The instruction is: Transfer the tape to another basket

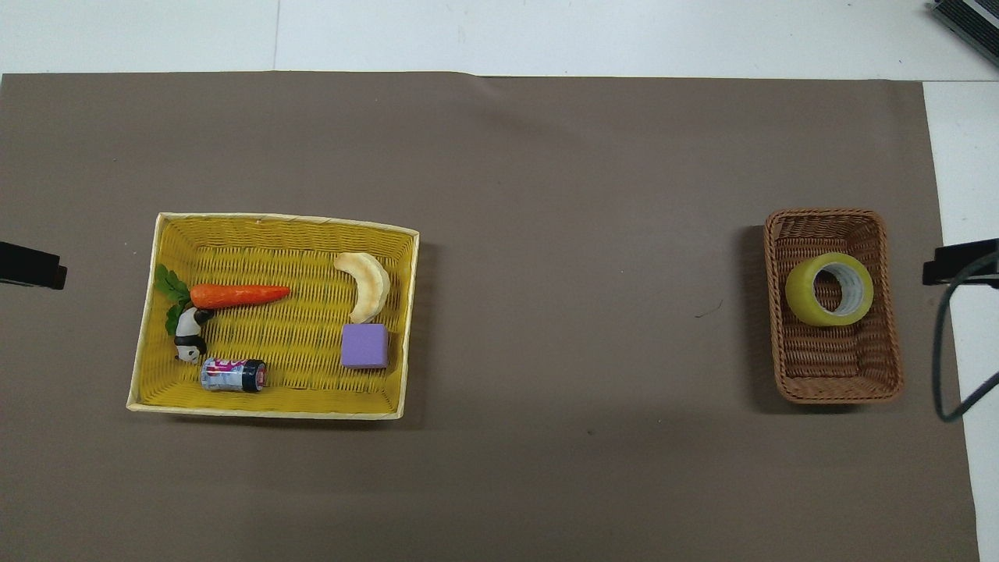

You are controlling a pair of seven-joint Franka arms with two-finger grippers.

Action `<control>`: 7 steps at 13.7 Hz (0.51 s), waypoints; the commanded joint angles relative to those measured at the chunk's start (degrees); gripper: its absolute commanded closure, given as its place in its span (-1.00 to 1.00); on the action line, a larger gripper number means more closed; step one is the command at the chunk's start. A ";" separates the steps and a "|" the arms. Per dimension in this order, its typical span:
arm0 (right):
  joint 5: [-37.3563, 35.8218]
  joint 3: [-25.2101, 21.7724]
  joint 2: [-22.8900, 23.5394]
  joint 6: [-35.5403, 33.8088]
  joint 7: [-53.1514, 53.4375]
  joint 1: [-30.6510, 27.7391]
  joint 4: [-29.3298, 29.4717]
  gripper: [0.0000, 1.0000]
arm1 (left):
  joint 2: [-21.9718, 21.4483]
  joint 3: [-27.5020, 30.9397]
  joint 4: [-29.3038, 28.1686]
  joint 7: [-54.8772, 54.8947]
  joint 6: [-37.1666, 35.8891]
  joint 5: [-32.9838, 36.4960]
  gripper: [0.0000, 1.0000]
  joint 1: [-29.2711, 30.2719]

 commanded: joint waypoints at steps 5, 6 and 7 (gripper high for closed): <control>0.32 -1.84 -0.68 2.05 -11.64 -5.24 0.80 -1.00 | -0.49 -0.37 -0.50 0.34 0.01 0.57 -1.00 0.61; 1.71 -1.84 0.10 1.27 -11.64 -5.68 1.49 -1.00 | -0.49 -0.37 -0.58 0.34 0.01 0.57 -1.00 0.61; 2.60 -2.10 0.81 -0.65 -12.08 -6.03 1.93 -1.00 | -0.49 -0.37 -0.50 0.34 0.01 0.57 -1.00 0.61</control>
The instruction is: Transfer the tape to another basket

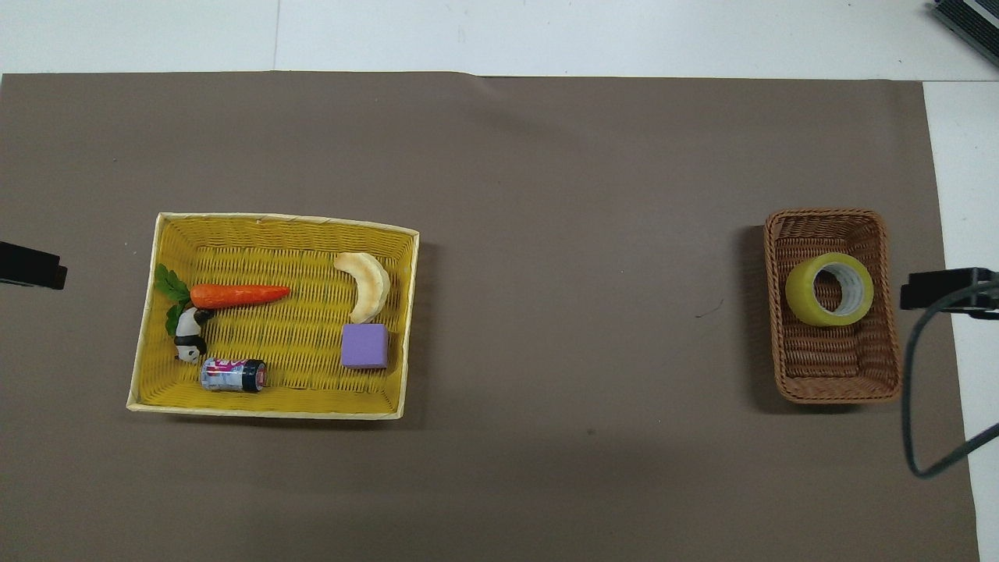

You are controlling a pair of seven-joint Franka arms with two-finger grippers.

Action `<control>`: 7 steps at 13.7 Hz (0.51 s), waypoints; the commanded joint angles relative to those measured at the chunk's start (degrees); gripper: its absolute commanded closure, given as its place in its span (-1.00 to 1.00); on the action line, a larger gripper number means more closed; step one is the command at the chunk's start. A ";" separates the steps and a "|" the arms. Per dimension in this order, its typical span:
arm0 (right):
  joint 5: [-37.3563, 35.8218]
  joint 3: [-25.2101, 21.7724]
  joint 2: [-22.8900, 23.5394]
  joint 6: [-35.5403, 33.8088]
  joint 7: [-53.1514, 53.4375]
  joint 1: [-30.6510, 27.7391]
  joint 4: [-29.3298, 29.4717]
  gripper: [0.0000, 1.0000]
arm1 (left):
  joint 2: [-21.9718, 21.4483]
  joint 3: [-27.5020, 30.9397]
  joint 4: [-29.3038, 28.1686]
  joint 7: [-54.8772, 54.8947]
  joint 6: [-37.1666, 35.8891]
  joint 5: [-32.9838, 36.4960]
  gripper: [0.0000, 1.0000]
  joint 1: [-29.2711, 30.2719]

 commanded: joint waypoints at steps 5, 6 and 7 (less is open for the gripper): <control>2.08 0.33 2.53 -3.80 -2.46 -0.66 3.35 -1.00 | -0.49 -0.37 -0.49 0.34 0.01 0.57 -1.00 0.60; 2.17 0.42 2.61 -3.80 -2.55 -0.66 3.35 -1.00 | -0.49 -0.37 -0.58 0.34 0.01 0.57 -1.00 0.60; 2.17 0.42 2.53 -3.97 -2.55 -0.66 3.26 -1.00 | -0.49 -0.37 -0.49 0.34 0.01 0.57 -1.00 0.60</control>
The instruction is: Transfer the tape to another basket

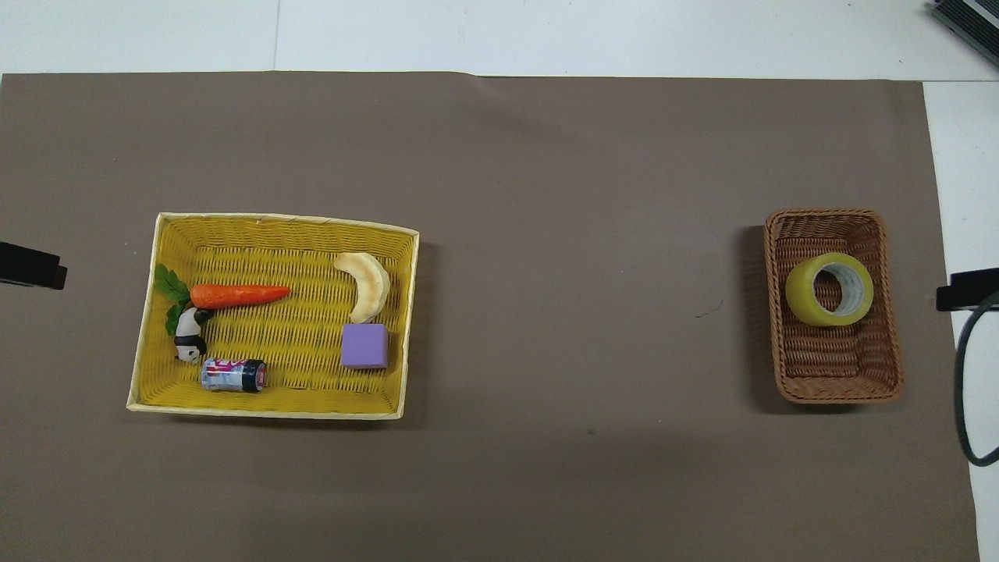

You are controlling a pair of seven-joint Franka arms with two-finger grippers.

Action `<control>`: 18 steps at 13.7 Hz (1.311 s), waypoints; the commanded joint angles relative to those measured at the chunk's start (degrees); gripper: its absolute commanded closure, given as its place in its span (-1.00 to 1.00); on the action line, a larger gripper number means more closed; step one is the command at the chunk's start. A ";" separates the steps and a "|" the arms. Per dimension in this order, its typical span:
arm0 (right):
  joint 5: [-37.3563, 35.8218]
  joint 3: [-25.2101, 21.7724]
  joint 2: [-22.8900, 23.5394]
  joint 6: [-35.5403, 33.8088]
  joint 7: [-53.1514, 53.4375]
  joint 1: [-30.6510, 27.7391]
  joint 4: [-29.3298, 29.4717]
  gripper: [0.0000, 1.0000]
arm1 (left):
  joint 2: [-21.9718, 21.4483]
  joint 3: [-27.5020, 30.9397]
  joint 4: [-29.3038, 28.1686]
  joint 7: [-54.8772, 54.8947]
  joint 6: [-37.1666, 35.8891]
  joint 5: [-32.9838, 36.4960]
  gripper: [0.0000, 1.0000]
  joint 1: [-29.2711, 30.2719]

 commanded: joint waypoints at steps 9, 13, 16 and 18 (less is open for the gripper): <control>0.36 0.13 -0.48 -4.47 -4.17 0.03 -0.42 -1.00 | -0.49 -0.37 -0.57 0.34 0.01 0.57 -1.00 0.60; 0.79 0.31 -0.93 -3.77 -3.55 0.21 -0.96 -1.00 | -0.49 -0.37 -0.57 0.34 0.01 0.57 -1.00 0.60; 1.50 0.31 -0.67 -3.86 -3.90 -0.14 -0.61 -1.00 | -0.49 -0.37 -0.49 0.34 0.01 0.57 -1.00 0.60; 1.50 0.31 -0.75 -3.86 -3.99 -0.23 -0.61 -1.00 | -0.49 -0.37 -0.49 0.34 0.01 0.57 -1.00 0.60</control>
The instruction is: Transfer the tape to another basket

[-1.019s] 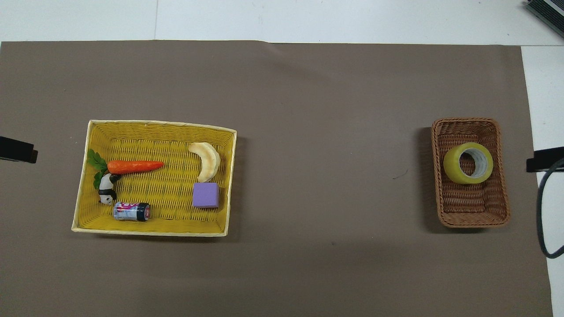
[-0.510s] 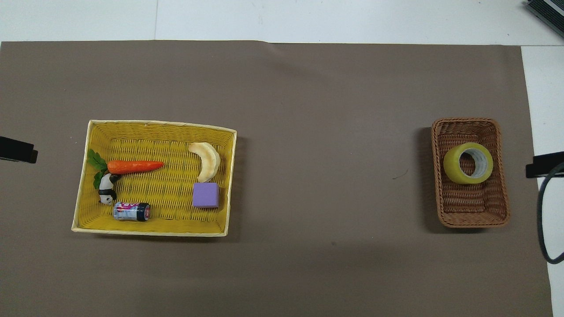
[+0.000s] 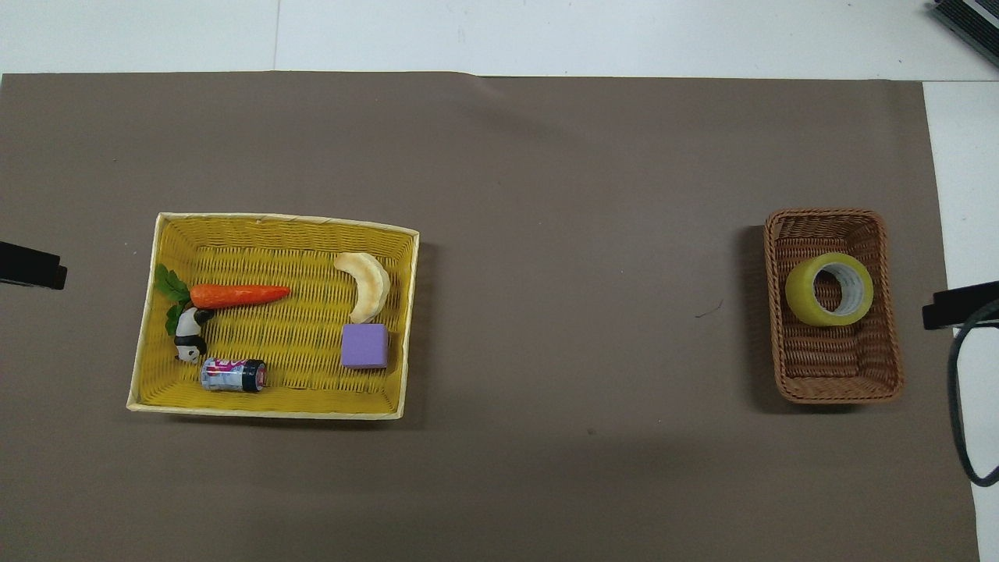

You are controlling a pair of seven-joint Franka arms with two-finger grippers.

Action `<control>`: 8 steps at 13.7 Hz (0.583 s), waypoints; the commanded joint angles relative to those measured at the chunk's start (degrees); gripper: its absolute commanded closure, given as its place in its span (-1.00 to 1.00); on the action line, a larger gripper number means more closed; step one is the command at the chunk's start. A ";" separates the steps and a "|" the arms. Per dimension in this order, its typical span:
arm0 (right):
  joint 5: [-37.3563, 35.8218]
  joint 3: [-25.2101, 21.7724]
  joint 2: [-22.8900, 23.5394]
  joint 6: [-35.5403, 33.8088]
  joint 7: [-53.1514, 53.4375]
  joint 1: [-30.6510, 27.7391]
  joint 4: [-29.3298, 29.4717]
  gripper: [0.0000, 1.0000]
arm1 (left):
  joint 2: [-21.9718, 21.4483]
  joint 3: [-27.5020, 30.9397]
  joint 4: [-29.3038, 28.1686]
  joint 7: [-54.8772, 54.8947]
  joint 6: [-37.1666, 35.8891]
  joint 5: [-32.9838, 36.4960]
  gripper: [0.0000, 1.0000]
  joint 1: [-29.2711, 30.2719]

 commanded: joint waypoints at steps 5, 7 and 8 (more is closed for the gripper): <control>1.48 0.28 -0.56 0.34 -0.71 -0.57 -0.55 -1.00 | -0.49 -0.37 -0.49 0.34 0.01 0.57 -1.00 0.60; 1.39 0.28 -0.65 2.09 -0.97 -0.48 -0.81 -1.00 | -0.49 -0.37 -0.57 0.34 0.01 0.57 -1.00 0.60; 1.39 0.28 -0.56 2.62 -0.88 -0.48 -0.82 -1.00 | -0.49 -0.37 -0.49 0.34 0.01 0.57 -1.00 0.60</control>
